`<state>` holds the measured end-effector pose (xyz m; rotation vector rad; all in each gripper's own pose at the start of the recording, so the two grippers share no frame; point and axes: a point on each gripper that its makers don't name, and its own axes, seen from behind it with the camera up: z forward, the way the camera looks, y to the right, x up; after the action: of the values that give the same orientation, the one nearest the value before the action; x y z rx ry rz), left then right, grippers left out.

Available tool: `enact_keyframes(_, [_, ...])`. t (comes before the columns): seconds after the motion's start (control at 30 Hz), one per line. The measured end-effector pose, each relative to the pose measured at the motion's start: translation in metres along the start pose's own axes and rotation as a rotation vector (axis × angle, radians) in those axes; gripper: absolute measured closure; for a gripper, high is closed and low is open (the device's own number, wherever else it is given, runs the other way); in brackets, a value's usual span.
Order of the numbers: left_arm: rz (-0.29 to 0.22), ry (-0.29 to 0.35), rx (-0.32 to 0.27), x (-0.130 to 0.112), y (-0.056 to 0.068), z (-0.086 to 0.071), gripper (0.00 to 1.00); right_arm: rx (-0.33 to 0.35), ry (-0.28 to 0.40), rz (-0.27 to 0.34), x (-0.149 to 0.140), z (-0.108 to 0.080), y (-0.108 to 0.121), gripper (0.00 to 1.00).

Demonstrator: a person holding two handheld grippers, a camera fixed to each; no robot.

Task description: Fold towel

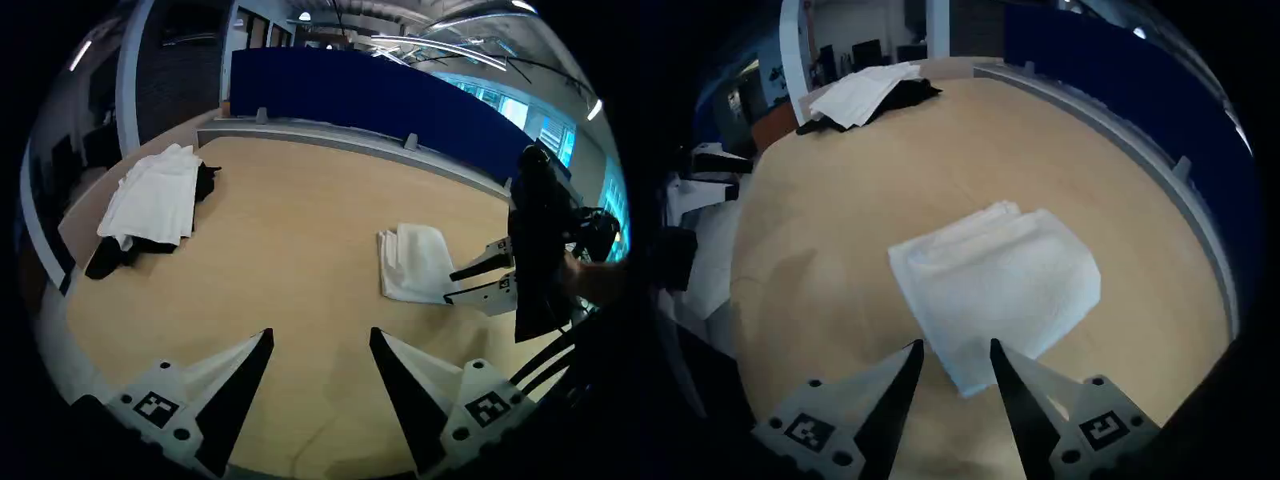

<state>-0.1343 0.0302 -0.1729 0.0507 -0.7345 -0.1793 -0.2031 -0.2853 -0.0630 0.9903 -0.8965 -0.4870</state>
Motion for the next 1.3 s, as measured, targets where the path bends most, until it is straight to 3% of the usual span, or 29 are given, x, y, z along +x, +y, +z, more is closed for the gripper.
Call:
enact_keyframes(0.3, [0.003,-0.003,-0.007,-0.002,0.003,0.002,0.11,-0.028,-0.025,0.052,-0.028,-0.008,0.006,0.36])
enact_keyframes(0.5, [0.011,-0.001,-0.011,0.000,0.006,0.002,0.11,-0.031,-0.037,0.054,-0.035,-0.006,0.006,0.37])
enact_keyframes(0.8, [0.004,0.000,-0.007,0.001,0.006,0.000,0.11,-0.036,-0.051,0.071,-0.041,0.000,0.007,0.62])
enact_keyframes(1.03, [-0.006,0.000,-0.006,-0.001,0.006,0.001,0.11,-0.043,-0.042,0.094,-0.040,0.000,0.011,0.87])
enact_keyframes(1.3, [0.005,0.001,-0.008,0.000,0.007,0.000,0.11,-0.043,-0.025,0.084,-0.037,0.001,0.010,0.96])
